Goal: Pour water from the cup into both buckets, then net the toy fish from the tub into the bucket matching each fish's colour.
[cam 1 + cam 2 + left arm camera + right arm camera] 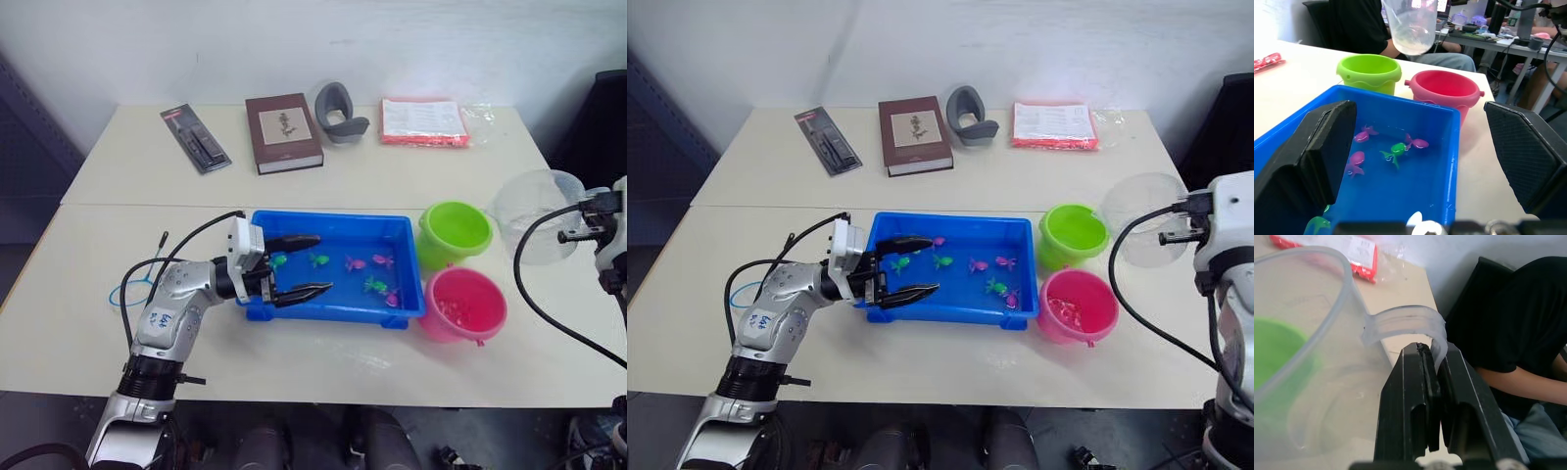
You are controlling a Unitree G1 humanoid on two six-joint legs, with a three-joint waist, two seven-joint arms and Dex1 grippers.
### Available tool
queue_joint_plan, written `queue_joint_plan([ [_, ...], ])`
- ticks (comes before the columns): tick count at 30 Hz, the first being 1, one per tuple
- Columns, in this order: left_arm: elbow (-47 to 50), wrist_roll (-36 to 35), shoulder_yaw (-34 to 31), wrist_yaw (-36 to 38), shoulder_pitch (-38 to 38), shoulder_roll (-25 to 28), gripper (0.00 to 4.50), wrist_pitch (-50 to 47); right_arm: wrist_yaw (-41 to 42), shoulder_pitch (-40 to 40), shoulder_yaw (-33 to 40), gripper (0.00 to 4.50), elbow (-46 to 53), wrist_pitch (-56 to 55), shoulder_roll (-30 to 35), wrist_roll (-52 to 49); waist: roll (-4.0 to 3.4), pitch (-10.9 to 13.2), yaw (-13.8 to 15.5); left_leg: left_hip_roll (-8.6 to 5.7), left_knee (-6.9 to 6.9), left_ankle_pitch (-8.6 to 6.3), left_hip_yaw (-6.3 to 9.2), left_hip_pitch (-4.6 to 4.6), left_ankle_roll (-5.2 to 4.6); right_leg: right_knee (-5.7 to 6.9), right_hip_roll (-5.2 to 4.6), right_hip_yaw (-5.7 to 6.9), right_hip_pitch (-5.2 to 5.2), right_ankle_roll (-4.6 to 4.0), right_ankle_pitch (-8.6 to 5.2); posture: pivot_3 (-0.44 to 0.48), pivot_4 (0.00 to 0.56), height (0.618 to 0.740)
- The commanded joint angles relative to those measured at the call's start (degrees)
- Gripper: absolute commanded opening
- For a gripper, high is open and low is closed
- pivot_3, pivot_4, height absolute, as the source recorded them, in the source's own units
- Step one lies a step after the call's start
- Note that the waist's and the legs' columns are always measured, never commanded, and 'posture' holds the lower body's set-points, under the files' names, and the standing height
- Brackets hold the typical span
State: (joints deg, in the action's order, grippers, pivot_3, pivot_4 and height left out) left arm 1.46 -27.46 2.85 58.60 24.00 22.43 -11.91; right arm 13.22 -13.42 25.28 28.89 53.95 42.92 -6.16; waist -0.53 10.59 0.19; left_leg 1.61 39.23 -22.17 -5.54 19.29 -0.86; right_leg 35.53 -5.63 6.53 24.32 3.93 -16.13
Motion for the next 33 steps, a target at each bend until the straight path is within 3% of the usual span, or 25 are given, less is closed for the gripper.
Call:
queue_joint_plan([
  [1, 0.6, 0.6, -1.4, -1.6, 0.4, -0.7, 4.5, 2.2, -1.1, -2.1, -4.5, 0.02, -3.4, -6.7, 4.7, 5.8, 0.0, 0.0, -0.1, -0.08, 0.0, 0.04, -0.08, 0.11, -0.07, 0.02, -0.01, -0.04, 0.14, 0.07, 0.04, 0.0, 0.15, 0.74],
  [7, 0.2, 2.3, -0.4, -1.8, -0.3, -0.6, 4.5, 3.7, -3.3, -3.3, -12.4, 0.02, -8.6, -17.5, 7.5, 14.5, 0.02, 0.0, -0.2, -0.12, 0.06, 0.11, -0.21, 0.16, -0.11, -0.02, 0.0, -0.15, 0.19, 0.27, 0.16, 0.0, 0.15, 0.74],
  [13, -0.3, 3.0, -0.9, -2.3, -0.9, -0.8, 4.5, 4.7, -5.3, -4.5, -15.2, 0.02, -11.8, -24.5, 7.7, 20.8, 0.02, 0.0, -0.1, -0.12, 0.07, 0.16, -0.21, 0.16, -0.04, -0.01, 0.01, -0.17, 0.19, 0.29, 0.17, 0.0, 0.15, 0.74],
  [17, -0.6, 3.0, -0.9, -2.0, -1.2, -0.8, 4.5, 5.2, -7.1, -5.5, -19.7, 0.02, -15.8, -32.1, 11.8, 29.1, 0.02, 0.0, -0.2, -0.12, 0.07, 0.16, -0.23, 0.16, -0.03, -0.01, 0.0, -0.19, 0.21, 0.29, 0.17, 0.0, 0.15, 0.74],
  [33, -1.5, 3.2, -0.7, -2.0, -0.3, -1.2, 4.5, 6.0, -10.6, -8.1, -22.5, 0.02, -23.3, -44.2, 10.2, 40.8, 0.05, 0.0, -0.2, -0.06, 0.07, 0.21, -0.25, 0.16, 0.05, 0.0, 0.06, -0.19, 0.21, 0.3, 0.18, 0.0, 0.15, 0.74],
])
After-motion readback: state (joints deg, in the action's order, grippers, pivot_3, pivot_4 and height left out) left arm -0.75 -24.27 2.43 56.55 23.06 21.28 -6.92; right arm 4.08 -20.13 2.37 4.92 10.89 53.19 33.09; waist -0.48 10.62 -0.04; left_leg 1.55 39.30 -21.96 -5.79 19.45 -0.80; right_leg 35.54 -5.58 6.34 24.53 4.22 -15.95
